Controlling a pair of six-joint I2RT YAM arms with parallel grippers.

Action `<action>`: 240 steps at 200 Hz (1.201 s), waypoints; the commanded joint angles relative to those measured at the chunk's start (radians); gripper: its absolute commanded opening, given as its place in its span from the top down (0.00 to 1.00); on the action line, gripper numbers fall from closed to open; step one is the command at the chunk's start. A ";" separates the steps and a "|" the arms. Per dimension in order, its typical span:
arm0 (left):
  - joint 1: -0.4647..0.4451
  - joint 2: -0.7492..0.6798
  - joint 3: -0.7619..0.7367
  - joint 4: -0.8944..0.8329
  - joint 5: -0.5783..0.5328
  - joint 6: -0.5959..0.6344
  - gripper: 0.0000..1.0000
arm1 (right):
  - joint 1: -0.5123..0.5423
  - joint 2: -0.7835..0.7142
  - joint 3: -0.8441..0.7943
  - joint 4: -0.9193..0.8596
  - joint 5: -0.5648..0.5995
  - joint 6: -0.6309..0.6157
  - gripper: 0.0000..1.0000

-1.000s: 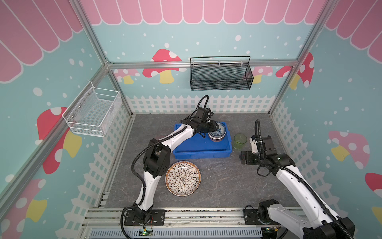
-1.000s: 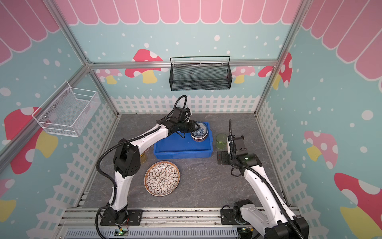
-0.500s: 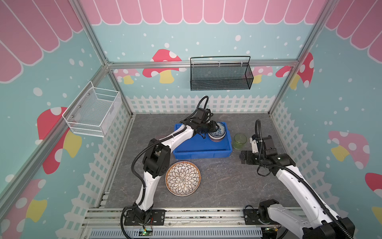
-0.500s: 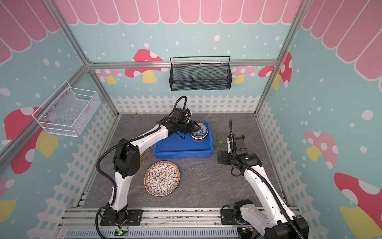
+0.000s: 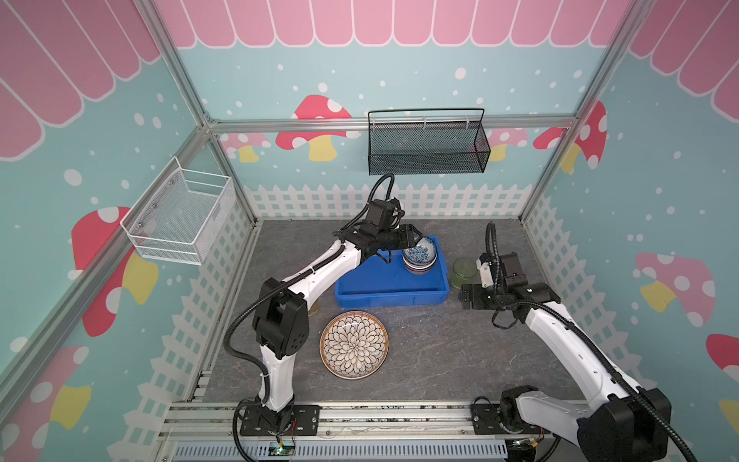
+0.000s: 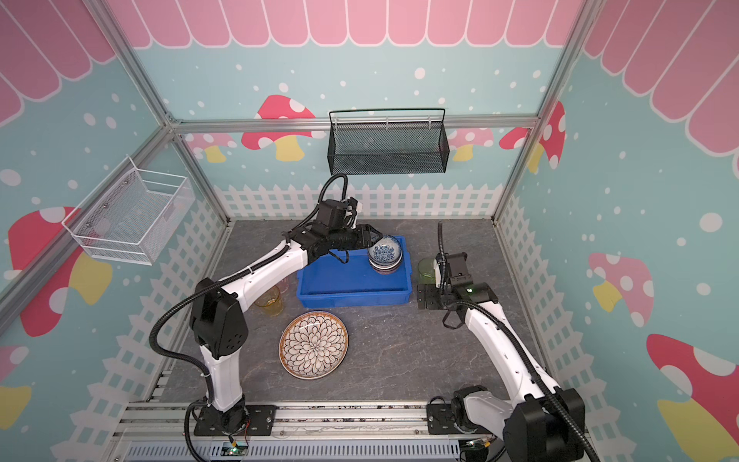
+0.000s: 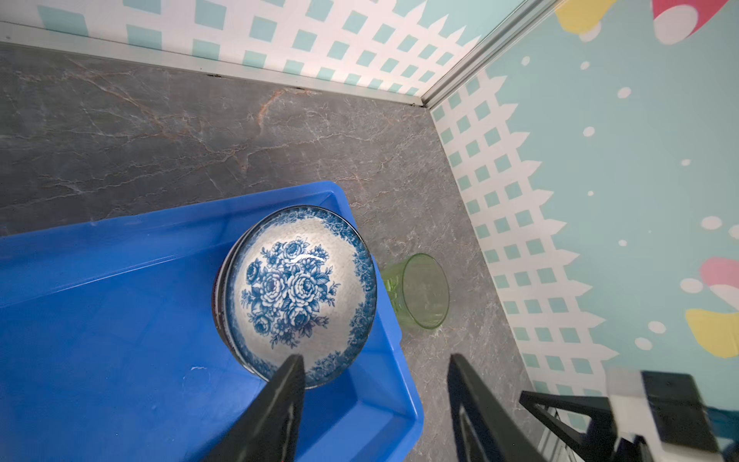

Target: Place the mixed dishes into the plastic bin

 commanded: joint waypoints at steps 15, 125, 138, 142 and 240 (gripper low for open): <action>0.016 -0.110 -0.080 -0.044 -0.063 0.039 0.25 | -0.035 0.083 0.103 0.023 0.022 -0.039 0.03; 0.019 -0.524 -0.269 -0.368 -0.241 0.193 0.01 | -0.259 0.356 0.279 0.127 -0.072 -0.097 0.18; 0.023 -0.547 -0.273 -0.393 -0.275 0.226 0.01 | -0.262 0.389 0.293 0.132 -0.084 -0.098 0.22; 0.024 -0.553 -0.277 -0.393 -0.283 0.235 0.01 | -0.262 0.397 0.296 0.135 -0.086 -0.098 0.23; 0.105 -0.633 -0.396 -0.328 -0.222 0.183 0.01 | -0.261 0.544 0.323 0.197 -0.168 -0.081 0.44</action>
